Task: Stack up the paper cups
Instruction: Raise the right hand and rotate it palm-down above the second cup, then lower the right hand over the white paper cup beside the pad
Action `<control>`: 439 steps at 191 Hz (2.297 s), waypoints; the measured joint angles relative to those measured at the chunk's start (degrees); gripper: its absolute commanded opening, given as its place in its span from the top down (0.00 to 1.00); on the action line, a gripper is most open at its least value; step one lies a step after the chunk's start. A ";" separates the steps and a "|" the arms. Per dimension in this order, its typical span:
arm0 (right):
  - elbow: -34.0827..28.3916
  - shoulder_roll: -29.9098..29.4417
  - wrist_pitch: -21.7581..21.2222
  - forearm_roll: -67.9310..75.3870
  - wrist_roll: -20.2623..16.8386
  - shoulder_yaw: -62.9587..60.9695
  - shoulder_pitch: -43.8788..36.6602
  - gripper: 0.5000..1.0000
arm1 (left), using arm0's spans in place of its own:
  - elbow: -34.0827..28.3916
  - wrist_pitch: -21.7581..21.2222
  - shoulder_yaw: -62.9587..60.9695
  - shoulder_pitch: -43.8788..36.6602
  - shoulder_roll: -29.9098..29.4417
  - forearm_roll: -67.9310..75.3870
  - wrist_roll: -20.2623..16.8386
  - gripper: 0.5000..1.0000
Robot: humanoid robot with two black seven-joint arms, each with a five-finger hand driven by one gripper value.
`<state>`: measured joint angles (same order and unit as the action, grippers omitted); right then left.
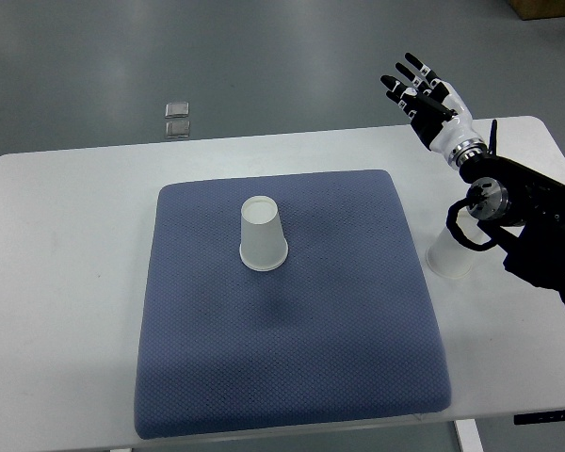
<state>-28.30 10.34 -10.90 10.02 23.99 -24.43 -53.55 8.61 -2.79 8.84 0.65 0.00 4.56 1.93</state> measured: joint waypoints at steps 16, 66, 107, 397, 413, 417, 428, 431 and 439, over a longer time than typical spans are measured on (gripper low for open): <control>0.00 0.09 0.00 -0.03 0.00 0.00 -0.11 0.17 | 0.01 0.02 0.00 0.03 0.00 0.00 0.00 0.00; 0.09 0.05 0.07 -0.09 0.00 0.00 -0.23 0.17 | -0.17 0.05 0.00 0.04 0.00 0.00 0.00 0.00; -1.09 2.38 -0.20 0.18 0.00 0.07 -0.23 0.17 | -0.14 0.05 0.00 0.04 0.00 0.00 0.00 0.00; -1.76 12.92 -10.14 -43.85 -2.80 13.15 -10.70 0.17 | -0.18 0.03 -0.03 0.05 0.00 0.01 0.00 0.00; -1.95 14.45 -13.66 -50.46 -2.81 13.85 -11.61 0.17 | -0.18 0.03 -0.04 0.04 0.00 0.01 0.00 0.00; -1.98 14.83 -14.43 -51.89 -2.81 13.97 -11.90 0.17 | -0.18 0.03 -0.04 0.04 0.00 0.01 0.00 0.00; -2.09 15.87 -16.32 -55.83 -2.81 14.41 -12.86 0.17 | -0.18 0.03 -0.04 0.04 0.00 0.01 0.00 0.00; -2.17 16.12 -16.77 -56.89 -2.81 14.61 -13.15 0.17 | -0.18 0.03 -0.04 0.04 0.00 0.01 0.00 0.00; -2.70 16.82 -17.93 -59.92 -2.77 15.47 -13.97 0.17 | -0.18 0.03 -0.03 0.05 0.00 0.01 0.00 0.00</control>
<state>-31.00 27.17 -28.83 -49.90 21.22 -8.96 -67.52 8.44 -2.76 8.81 0.70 0.00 4.57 1.93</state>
